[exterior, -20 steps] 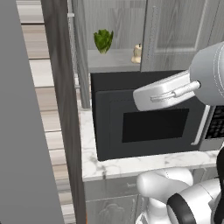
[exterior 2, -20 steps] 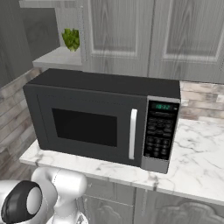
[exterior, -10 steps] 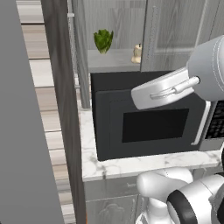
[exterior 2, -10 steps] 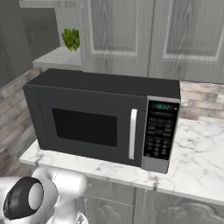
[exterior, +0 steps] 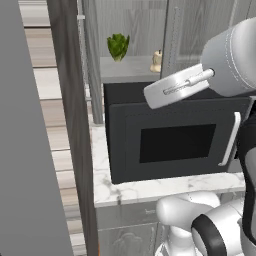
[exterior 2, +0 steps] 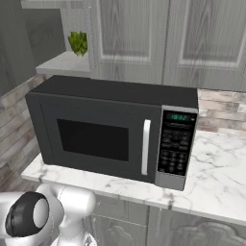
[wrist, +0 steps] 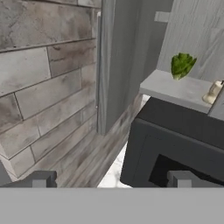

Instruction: Pick the candle and candle from the dining table and place them in the open cabinet. Close the cabinet after placing the objects.

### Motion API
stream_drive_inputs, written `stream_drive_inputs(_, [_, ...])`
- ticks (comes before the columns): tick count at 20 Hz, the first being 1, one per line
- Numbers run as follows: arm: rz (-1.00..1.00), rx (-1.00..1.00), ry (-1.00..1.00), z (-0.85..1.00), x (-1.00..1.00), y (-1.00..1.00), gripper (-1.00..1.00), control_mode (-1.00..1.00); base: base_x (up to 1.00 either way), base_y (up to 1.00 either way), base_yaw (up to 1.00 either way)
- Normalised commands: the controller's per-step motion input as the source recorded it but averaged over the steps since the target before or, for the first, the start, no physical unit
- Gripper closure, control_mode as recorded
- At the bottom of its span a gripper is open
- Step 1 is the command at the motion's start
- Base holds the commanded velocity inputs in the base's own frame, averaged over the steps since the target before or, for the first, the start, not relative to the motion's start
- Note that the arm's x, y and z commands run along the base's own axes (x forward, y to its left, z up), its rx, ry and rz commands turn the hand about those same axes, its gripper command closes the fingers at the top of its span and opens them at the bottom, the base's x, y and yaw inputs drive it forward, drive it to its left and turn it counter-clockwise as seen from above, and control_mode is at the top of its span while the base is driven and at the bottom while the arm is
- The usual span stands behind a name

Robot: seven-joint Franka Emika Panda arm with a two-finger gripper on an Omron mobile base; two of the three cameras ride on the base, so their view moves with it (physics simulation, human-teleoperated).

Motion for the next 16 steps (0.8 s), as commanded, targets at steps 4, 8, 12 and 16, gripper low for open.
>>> stream_drive_inputs(4, [0.02,0.0,0.0,-0.02,0.28,0.05,-1.0,-1.0,0.0,0.0,0.0])
stream_drive_inputs(8, [0.02,0.0,0.0,-0.05,0.14,0.13,-1.0,-1.0,0.0,0.0,0.0])
stream_drive_inputs(12, [0.02,0.0,0.0,-0.04,0.11,0.14,-1.0,-1.0,0.0,0.0,0.0])
stream_drive_inputs(16, [0.01,0.0,0.0,-0.03,0.18,0.06,-1.0,-1.0,0.0,0.0,0.0])
